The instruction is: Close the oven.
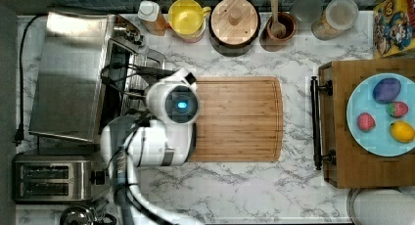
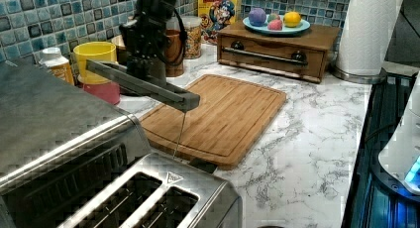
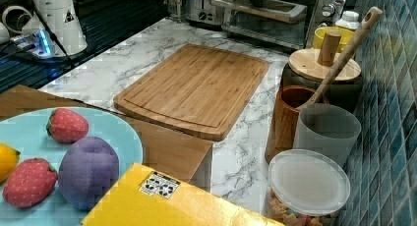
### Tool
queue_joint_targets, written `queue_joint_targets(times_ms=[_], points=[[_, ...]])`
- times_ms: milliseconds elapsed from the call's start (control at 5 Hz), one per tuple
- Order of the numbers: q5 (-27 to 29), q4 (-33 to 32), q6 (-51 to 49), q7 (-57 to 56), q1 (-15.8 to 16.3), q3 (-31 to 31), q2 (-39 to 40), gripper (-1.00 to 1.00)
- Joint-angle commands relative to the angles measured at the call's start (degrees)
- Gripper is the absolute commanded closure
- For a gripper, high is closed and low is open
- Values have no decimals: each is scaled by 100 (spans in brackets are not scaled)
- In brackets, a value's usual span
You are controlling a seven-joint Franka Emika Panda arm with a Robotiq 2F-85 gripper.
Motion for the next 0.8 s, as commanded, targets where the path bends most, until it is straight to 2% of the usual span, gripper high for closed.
queue_joint_targets(times_ms=[200,400,600,800], points=[[-3082,2640,-1833,3057,554,810,513,100],[-3523,3110,-2137,3774,803,564,727,100],[-3574,3578,-2509,4195,936,544,920,100],[-3191,3318,-2304,4172,821,512,646,100]])
